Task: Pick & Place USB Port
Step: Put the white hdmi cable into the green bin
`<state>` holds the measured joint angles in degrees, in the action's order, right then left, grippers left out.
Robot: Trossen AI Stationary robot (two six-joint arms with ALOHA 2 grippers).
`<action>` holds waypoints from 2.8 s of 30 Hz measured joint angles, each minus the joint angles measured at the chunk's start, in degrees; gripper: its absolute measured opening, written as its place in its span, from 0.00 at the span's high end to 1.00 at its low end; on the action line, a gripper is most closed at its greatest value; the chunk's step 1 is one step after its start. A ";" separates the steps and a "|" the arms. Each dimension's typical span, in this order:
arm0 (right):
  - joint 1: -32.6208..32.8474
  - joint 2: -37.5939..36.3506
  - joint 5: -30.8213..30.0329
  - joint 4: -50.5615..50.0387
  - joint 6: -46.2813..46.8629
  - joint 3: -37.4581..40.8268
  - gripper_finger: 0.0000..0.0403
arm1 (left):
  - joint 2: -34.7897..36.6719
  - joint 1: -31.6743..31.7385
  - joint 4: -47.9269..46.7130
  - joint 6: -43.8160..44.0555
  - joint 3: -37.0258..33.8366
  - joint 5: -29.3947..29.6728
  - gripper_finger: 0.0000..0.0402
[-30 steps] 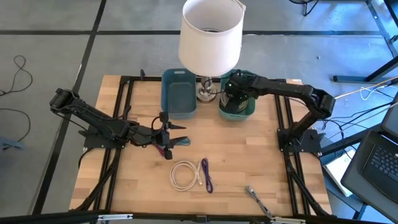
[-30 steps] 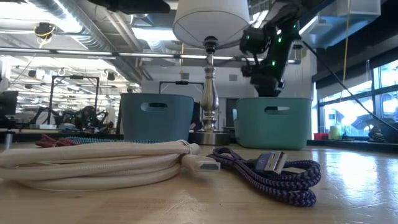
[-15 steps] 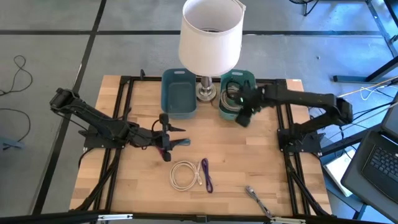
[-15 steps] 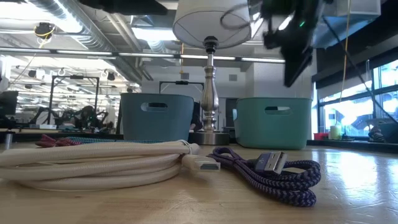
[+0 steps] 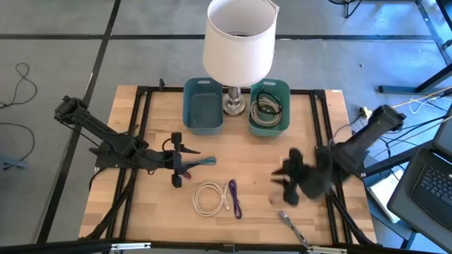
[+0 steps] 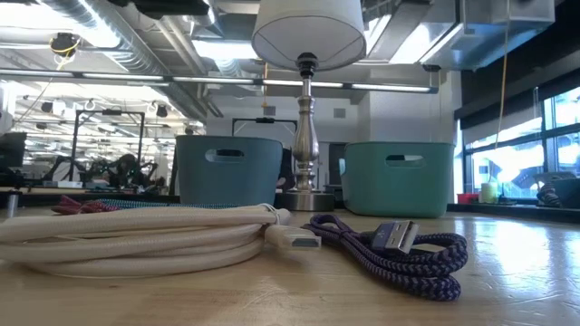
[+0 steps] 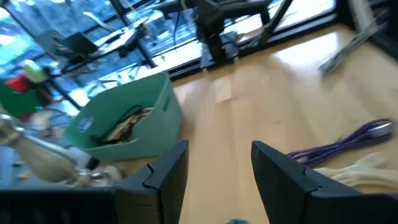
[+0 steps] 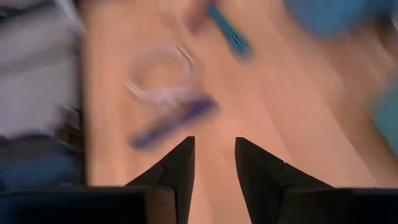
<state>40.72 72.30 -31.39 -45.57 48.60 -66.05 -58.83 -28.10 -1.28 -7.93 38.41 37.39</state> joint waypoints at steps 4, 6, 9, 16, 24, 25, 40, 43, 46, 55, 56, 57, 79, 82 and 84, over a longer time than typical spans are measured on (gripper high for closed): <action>7.33 4.82 -13.93 14.95 -11.13 -0.01 0.71 | -0.36 0.70 -2.87 4.13 0.00 -4.35 0.58; 8.44 7.07 -16.47 19.78 -16.96 -0.01 0.71 | -1.70 1.46 -6.08 8.52 0.00 -8.07 0.58; 8.65 8.98 -19.31 22.48 -20.49 -0.01 0.71 | -4.37 2.08 -10.08 16.72 -0.01 -15.18 0.58; 8.15 9.33 -25.19 20.53 -22.11 -0.01 0.71 | -10.43 0.96 -9.69 29.44 -0.02 -25.08 0.58; 7.73 9.33 -26.20 20.66 -23.52 -0.01 0.71 | -23.64 1.16 -6.59 29.89 -0.02 -26.92 0.58; 7.75 9.33 -26.17 20.68 -23.47 -0.01 0.71 | -24.94 1.50 -6.09 29.89 -0.02 -27.59 0.58; 7.73 9.33 -25.56 21.01 -23.34 -0.01 0.71 | -28.87 3.57 -2.31 29.85 -0.02 -29.18 0.58; 7.74 9.33 -25.54 20.99 -23.34 -0.01 0.71 | -28.87 3.70 -2.31 30.09 -0.02 -29.45 0.58; 7.73 9.33 -25.50 20.97 -23.34 -0.01 0.71 | -28.87 3.90 -2.31 30.58 -0.02 -29.49 0.58; 7.73 9.33 -25.39 20.93 -23.34 -0.01 0.71 | -35.52 5.01 2.79 30.35 0.16 -32.93 0.58; 7.73 9.33 -25.39 20.92 -23.34 -0.01 0.71 | -36.40 5.20 3.82 30.07 0.17 -33.18 0.58; 7.73 9.33 -25.38 20.90 -23.34 -0.01 0.71 | -37.08 5.40 4.55 29.61 0.15 -33.32 0.58; 7.73 9.33 -26.77 20.76 -24.08 -0.01 0.71 | -15.01 3.42 16.02 6.95 -0.11 -17.75 0.92; 7.73 9.33 -28.64 20.88 -25.13 -0.01 0.71 | -14.20 3.60 29.20 -4.88 -0.11 -17.03 0.92; 7.73 9.33 -29.58 20.92 -25.25 -0.01 0.71 | -14.16 4.72 37.36 -12.37 -0.09 -19.97 0.92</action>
<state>48.45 81.62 -60.97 -24.65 23.35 -66.06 -72.99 -23.38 36.08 -20.30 38.33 17.42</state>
